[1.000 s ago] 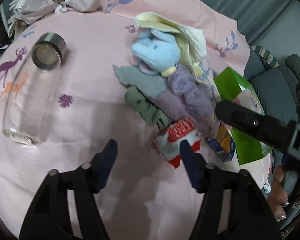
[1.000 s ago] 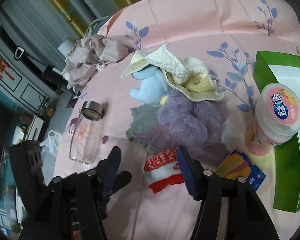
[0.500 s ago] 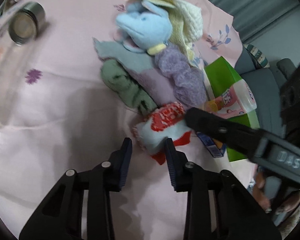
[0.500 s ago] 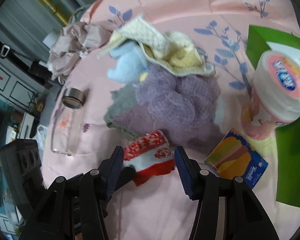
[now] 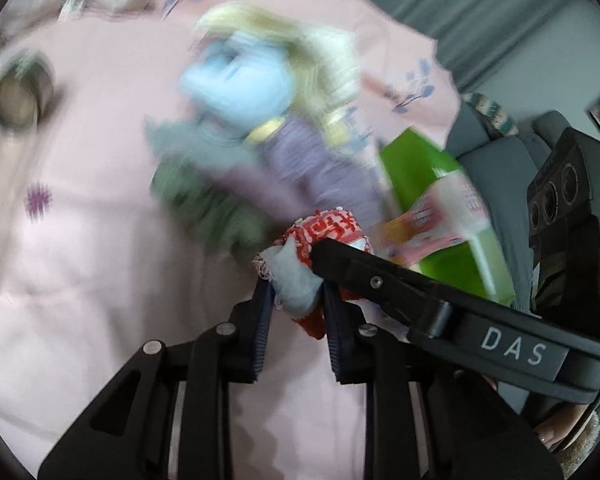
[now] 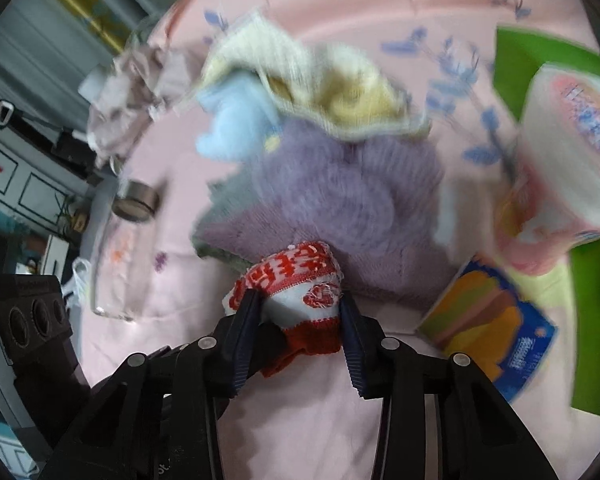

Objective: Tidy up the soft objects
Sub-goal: 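Lift the sock with the right gripper and carry it over the green box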

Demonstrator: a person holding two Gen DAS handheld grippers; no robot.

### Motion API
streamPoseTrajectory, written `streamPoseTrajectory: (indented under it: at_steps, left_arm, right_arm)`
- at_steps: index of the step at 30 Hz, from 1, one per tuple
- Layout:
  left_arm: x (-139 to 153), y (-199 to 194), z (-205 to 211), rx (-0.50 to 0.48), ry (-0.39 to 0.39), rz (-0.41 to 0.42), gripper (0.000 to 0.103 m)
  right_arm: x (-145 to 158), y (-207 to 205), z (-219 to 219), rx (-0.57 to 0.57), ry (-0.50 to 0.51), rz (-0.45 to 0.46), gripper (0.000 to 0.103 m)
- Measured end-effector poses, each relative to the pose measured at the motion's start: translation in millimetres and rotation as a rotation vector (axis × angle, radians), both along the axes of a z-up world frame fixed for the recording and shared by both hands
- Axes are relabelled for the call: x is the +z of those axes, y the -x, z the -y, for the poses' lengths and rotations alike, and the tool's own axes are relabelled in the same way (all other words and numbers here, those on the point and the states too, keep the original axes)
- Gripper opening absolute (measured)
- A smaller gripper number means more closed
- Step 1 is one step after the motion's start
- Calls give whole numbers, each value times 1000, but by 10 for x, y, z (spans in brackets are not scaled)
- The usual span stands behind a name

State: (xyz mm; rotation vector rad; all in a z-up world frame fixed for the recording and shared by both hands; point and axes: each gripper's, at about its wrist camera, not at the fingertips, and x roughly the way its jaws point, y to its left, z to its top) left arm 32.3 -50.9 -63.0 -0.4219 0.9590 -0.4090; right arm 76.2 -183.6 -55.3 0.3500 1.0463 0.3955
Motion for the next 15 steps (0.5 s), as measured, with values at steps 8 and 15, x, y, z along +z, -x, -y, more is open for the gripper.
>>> streamPoseTrajectory:
  at_steps: [8,15]
  left_arm:
    - [1013,124,634,-207,-25,313,23]
    - [1111,49,1320,-363,-19,356,23]
  right_arm:
    - [959,523,669,-193,-62,306,41]
    - [1066,692,1427,-391,-83,335,42]
